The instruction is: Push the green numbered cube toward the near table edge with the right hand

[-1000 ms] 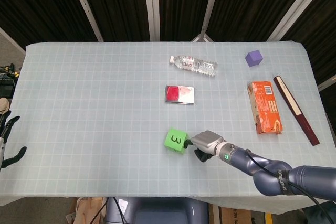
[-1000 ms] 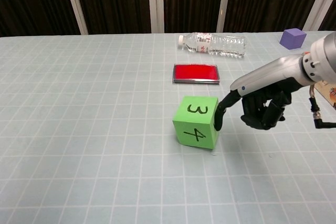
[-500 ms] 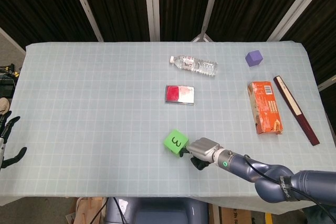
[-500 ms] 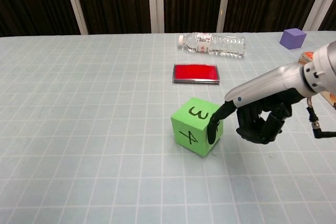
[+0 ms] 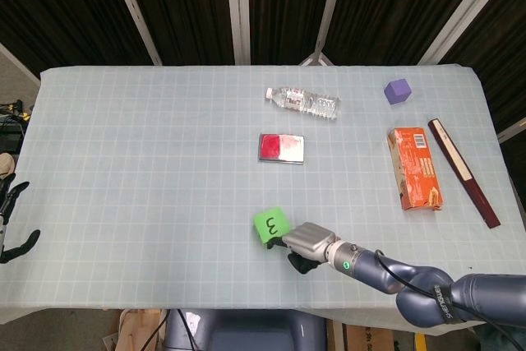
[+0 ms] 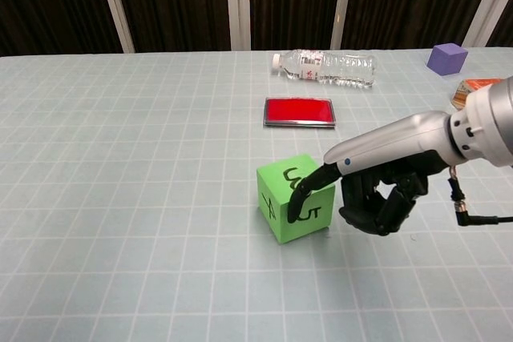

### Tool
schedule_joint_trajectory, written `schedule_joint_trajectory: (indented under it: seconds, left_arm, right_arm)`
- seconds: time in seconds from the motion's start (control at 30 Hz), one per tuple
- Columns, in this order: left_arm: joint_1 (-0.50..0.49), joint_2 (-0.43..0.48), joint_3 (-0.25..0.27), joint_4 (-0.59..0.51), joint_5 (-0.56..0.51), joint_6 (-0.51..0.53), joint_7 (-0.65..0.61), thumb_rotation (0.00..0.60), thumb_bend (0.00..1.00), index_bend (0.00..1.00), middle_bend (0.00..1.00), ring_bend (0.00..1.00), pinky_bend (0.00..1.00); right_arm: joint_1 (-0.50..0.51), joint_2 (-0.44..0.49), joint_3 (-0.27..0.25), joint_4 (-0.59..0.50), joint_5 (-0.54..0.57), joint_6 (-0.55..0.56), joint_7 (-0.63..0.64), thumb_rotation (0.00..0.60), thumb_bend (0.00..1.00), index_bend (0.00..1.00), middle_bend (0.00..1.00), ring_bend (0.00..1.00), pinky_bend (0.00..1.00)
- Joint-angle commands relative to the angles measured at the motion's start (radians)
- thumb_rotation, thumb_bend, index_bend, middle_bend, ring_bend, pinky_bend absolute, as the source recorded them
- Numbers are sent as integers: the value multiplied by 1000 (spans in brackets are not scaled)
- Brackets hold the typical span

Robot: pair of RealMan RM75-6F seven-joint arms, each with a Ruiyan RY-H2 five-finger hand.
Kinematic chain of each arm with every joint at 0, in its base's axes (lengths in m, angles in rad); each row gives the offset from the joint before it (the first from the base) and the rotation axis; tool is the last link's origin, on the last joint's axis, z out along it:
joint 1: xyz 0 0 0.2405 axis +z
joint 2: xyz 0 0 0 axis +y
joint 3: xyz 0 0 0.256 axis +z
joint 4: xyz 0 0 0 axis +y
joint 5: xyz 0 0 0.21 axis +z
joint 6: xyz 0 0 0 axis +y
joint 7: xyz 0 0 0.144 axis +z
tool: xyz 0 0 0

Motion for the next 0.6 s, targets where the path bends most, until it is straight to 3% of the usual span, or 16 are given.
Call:
schedule_joint_trajectory:
  seconds: [0.03, 0.6]
  left_arm:
    - [0, 0, 0, 1, 1, 0, 0, 600, 346, 132, 0, 0, 27]
    - [6, 9, -1, -2, 3, 11, -15, 600, 346, 132, 0, 0, 27]
  right_arm:
    - [-10, -11, 1, 0, -8, 12, 5, 600, 782, 177, 862, 812, 681]
    - [-41, -86, 5, 23, -39, 38, 26, 600, 783, 99, 862, 812, 681]
